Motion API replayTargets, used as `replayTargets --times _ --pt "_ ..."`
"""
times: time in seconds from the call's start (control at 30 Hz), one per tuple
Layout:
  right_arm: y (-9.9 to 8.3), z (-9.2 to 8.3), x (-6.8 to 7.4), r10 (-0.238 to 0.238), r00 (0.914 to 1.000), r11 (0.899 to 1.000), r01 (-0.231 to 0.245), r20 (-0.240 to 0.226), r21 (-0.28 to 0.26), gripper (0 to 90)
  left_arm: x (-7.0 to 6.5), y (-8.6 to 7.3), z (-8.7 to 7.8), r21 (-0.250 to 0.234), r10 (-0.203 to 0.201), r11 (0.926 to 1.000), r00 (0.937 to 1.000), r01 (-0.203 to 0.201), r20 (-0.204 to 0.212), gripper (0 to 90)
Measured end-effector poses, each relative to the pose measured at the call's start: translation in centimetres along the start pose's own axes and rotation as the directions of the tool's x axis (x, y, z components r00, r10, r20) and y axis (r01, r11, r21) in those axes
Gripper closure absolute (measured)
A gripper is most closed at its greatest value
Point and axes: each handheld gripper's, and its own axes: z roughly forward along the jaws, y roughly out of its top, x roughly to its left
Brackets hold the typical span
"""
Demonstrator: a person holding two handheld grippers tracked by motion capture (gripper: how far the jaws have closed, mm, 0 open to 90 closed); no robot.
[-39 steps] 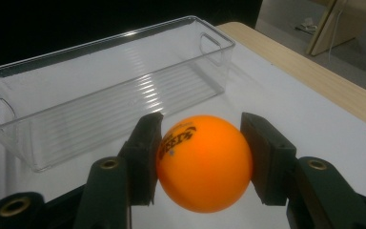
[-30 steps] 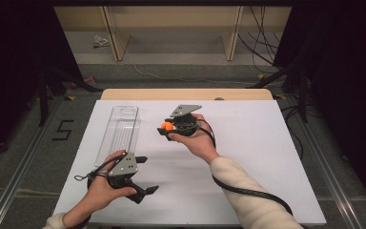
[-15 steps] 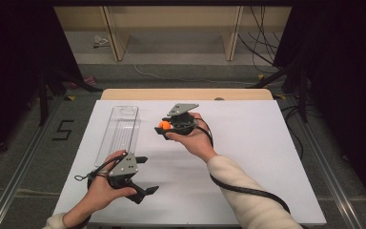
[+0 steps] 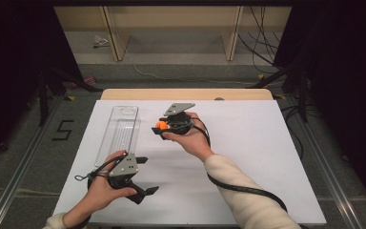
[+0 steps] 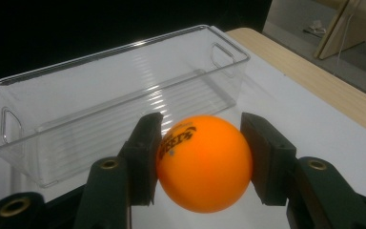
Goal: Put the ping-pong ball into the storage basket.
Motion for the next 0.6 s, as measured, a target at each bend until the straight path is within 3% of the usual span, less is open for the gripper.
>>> replayTargets --times 0.6 --pt "0.59 0.68 0.26 -0.001 1.0 1.0 0.001 -0.008 0.001 51.7 -0.02 0.01 0.01 0.001 0.002 1.0 1.0 -0.002 0.004 0.0"
